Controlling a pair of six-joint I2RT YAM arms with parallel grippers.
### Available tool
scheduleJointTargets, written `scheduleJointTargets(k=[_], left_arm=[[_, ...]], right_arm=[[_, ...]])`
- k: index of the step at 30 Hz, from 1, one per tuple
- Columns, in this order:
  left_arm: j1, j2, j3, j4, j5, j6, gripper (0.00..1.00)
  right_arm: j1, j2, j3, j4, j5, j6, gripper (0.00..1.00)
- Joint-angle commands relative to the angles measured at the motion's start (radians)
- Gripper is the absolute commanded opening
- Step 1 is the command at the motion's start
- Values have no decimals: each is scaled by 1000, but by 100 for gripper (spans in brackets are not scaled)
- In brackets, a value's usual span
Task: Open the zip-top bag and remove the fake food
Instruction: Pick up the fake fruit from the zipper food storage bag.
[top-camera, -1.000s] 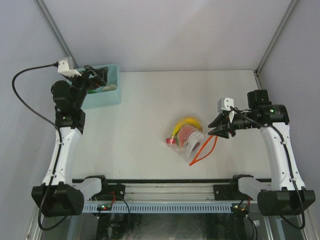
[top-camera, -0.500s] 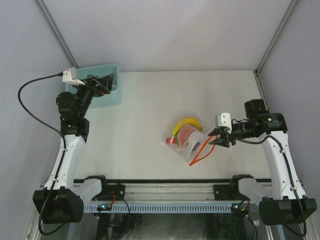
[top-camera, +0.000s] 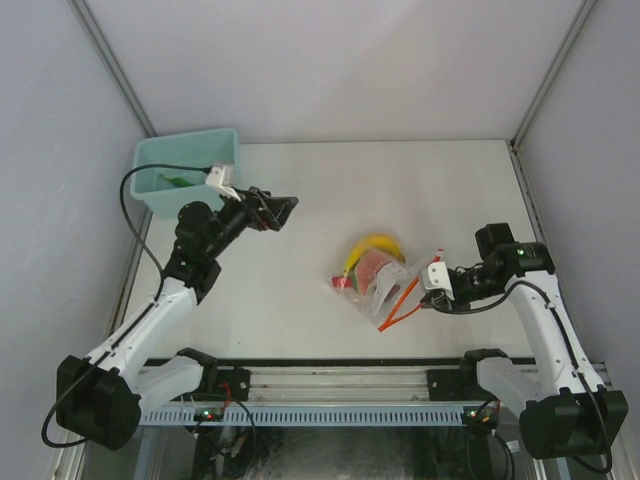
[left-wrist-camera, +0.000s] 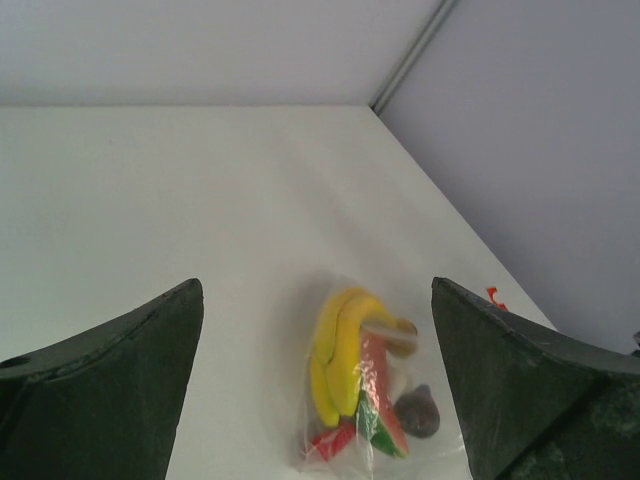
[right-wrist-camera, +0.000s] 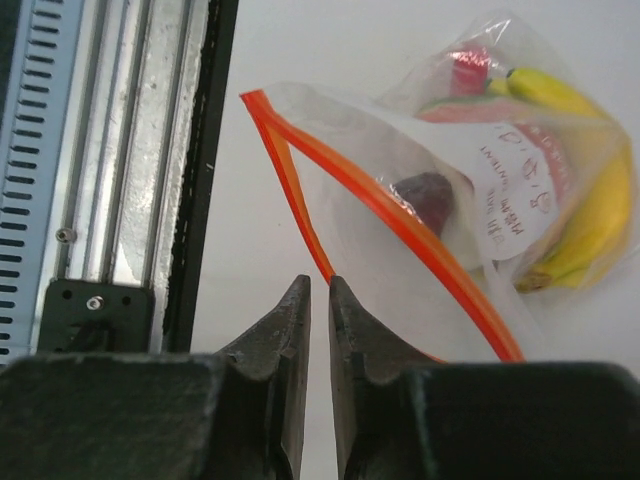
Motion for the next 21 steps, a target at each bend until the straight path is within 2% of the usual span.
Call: scheduleJointTargets(k=[1,12,21], left_arm=[[-60,28,-37,57,-51,-1,97],[-218,178,-69,57,-99,-29,95],[-311,351,-42,40,-133,-8,95]], right_arm=[[19,-31,-64,158,32,1,11],[78,-53,-229,551,80,191,12],[154,-38,-323,760,135,247,16]])
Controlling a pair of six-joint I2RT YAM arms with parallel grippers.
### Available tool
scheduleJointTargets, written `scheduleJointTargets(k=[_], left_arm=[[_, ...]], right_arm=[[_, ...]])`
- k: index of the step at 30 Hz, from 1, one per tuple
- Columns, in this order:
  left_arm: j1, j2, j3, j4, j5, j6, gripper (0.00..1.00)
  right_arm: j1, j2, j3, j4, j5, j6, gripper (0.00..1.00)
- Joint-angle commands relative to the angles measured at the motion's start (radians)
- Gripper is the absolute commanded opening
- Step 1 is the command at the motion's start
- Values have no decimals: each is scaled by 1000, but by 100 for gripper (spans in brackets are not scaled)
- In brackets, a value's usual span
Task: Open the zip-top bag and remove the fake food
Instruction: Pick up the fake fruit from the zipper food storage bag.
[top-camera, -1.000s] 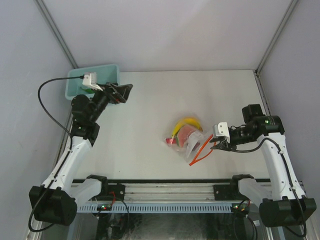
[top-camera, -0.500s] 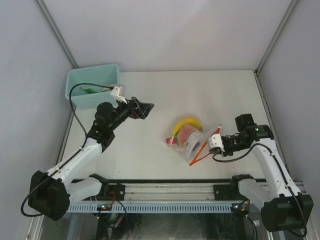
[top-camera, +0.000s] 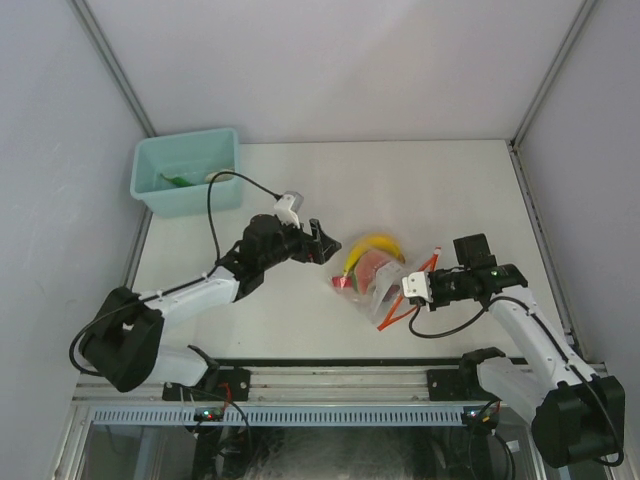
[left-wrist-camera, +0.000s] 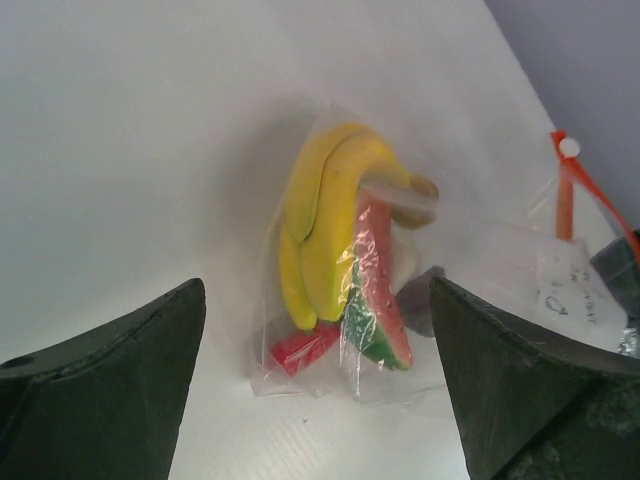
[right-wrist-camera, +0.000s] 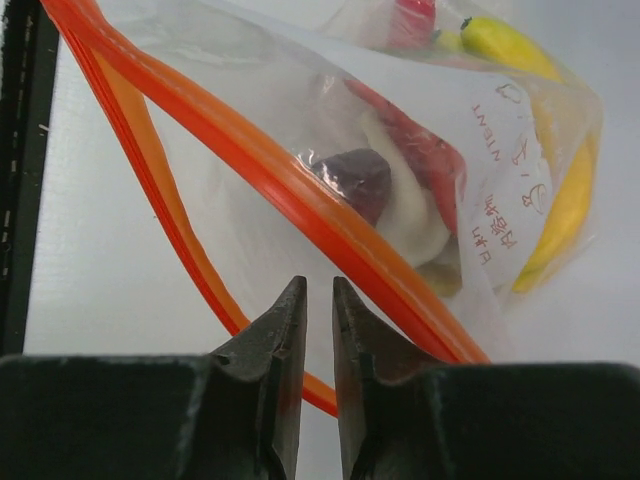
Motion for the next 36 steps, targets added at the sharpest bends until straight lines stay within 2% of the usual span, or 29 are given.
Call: scheduleJointTargets(k=[1,11,26,31,36], left_arm=[[-34,68,21,28,-26,13,95],[-71,224,69,16,6,26,92],[-73,355,114,-13,108,24,68],[-73,377,126,-19,133,17,62],[-73,390,136,-20,153,5,60]], right_arm=[[29,3,-26,160,17,47,17],[92,53,-74,276,42,80,23],[166,153,-113,433,103,119,28],[174,191,-113,479,113,137,37],[190,224,-112,496,117,123,45]])
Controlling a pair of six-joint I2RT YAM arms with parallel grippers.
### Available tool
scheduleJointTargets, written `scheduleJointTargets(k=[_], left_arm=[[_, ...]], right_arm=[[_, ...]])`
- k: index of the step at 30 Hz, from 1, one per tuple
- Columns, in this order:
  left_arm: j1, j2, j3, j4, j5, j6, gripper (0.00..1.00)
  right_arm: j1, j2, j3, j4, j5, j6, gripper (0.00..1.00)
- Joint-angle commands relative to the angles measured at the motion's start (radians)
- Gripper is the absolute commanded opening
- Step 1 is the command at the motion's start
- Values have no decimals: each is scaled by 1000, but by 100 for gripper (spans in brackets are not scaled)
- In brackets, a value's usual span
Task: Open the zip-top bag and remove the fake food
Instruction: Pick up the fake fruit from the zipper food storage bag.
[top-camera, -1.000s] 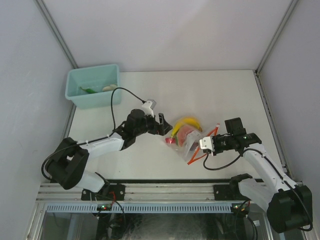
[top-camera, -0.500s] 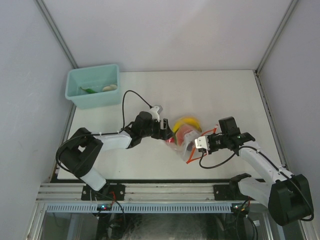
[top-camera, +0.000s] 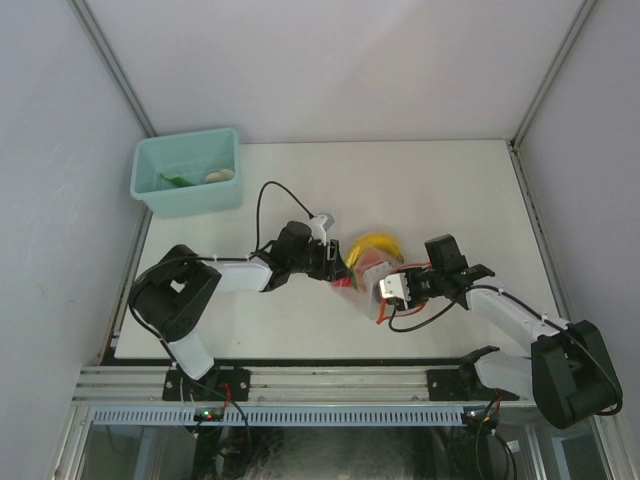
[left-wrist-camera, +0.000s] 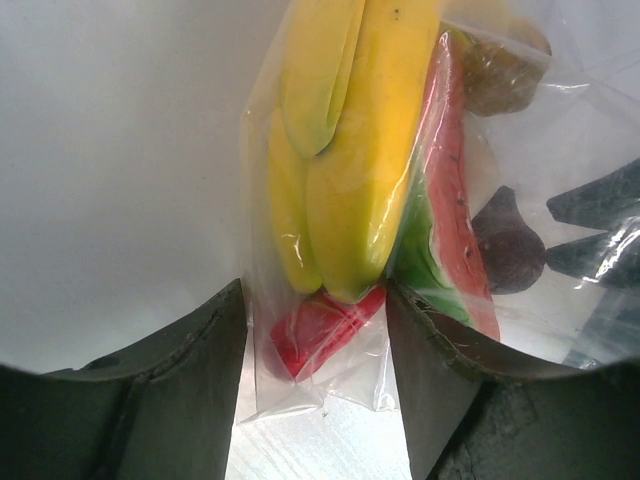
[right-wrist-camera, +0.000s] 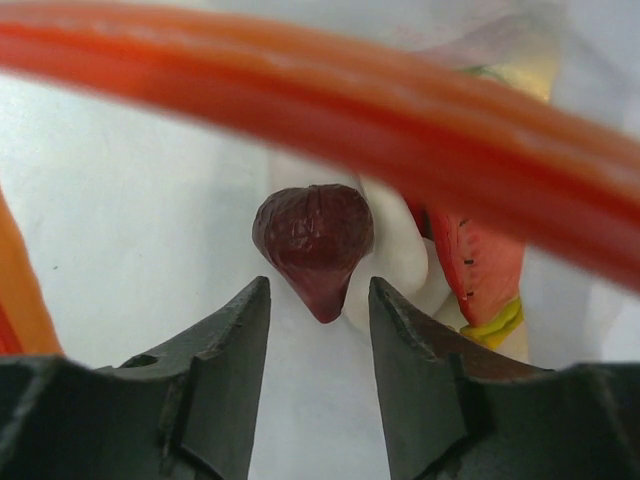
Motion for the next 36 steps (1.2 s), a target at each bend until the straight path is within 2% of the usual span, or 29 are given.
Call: scheduleJointTargets(k=[1,17,23,27,33,36], left_arm=[[-4,10,52,6,45,-4,60],[-23,39,82,-7,86,-3,59],[-27,50,93,-19,89,3,58],[-28,52,90,-20,83,4,58],[-27,53,90,-32,58,5,58],[-27,45,85,-33,40,5,59]], right_arm=[[19,28,2,58,1,2,46],[43,140,3,139,22,-39,58],[47,186,3,156,59,-57,56],[45,214,15,130,87,-74,49],[34,235,79,34,97,-41,20],[12,202,110,-38,52,-36,12]])
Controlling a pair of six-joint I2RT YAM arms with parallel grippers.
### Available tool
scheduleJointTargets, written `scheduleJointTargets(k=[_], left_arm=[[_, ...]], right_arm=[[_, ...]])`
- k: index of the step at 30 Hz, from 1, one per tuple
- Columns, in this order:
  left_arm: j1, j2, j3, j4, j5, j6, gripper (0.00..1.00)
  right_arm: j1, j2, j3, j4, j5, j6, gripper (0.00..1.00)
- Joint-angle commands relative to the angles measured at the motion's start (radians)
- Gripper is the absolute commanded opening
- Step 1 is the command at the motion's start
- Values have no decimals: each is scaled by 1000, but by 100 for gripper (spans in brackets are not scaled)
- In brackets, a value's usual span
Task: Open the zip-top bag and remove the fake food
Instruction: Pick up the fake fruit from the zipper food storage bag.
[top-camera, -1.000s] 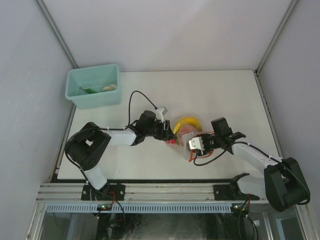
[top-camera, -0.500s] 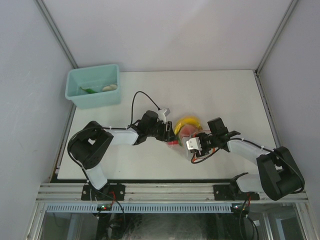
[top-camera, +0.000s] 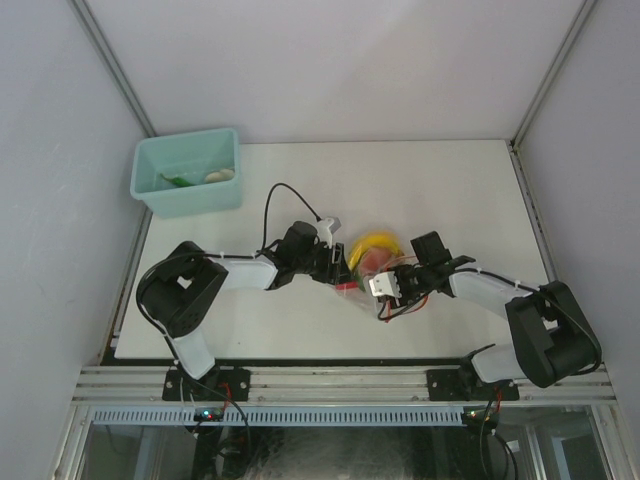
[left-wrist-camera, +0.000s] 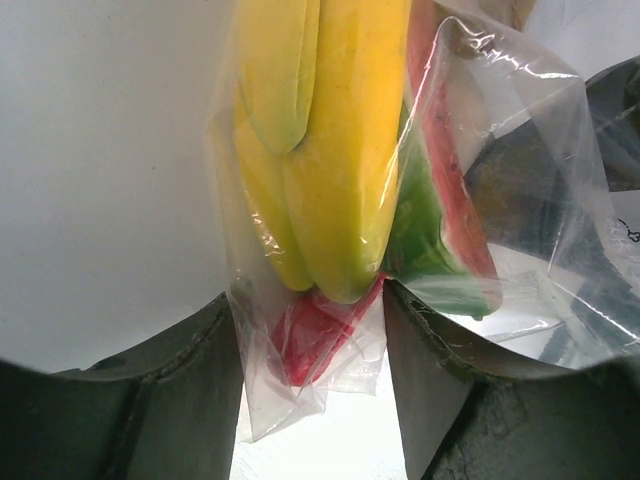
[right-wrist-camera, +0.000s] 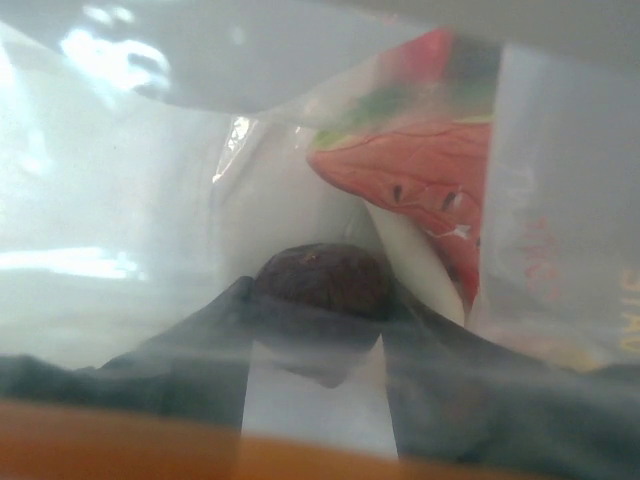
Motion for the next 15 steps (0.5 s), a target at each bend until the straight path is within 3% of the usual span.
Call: scheduleJointTargets(k=[1,8,15], left_arm=[[-9,-5,42,5,-28,6,59],[-6,-19,26,-1,-79,-1,59],[-4,-40,9,5,-107,-15,59]], right_arm=[[-27,-40,60,-139,-36,17,9],[-93,-176,85,-325,-204,-13,1],[-185,-296,78,-508,-324,-121,0]])
